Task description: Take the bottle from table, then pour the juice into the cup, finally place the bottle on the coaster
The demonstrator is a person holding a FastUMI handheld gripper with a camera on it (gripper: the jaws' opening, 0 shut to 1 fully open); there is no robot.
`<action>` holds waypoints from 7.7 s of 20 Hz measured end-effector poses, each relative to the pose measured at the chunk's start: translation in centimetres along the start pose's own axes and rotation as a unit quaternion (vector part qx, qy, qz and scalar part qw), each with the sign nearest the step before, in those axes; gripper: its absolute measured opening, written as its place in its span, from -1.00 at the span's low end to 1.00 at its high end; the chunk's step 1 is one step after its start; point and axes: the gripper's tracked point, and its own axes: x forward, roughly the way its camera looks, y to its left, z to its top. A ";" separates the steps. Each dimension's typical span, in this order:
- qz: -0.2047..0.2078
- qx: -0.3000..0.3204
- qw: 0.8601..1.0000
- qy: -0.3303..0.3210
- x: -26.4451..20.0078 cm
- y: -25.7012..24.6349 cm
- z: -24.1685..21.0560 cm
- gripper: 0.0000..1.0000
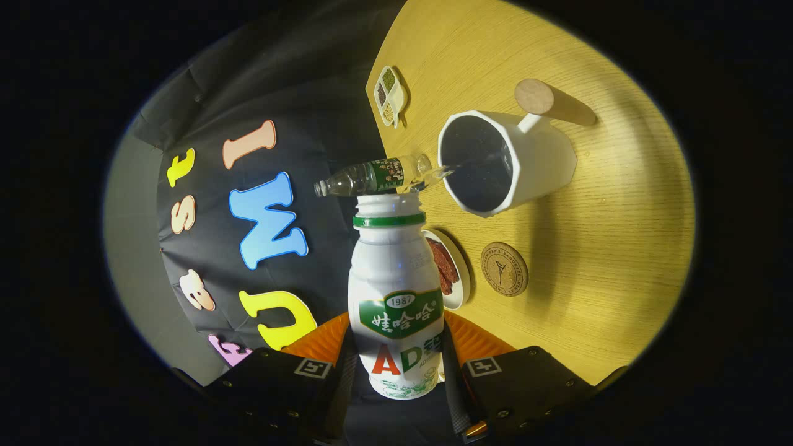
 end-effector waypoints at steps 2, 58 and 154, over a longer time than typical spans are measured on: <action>0.001 0.001 1.000 -0.001 0.0 0.1 0.1 0.28; -0.015 0.105 0.994 -0.025 0.5 1.8 0.3 0.27; -0.010 -0.805 0.589 -0.067 6.2 1.8 -5.6 0.29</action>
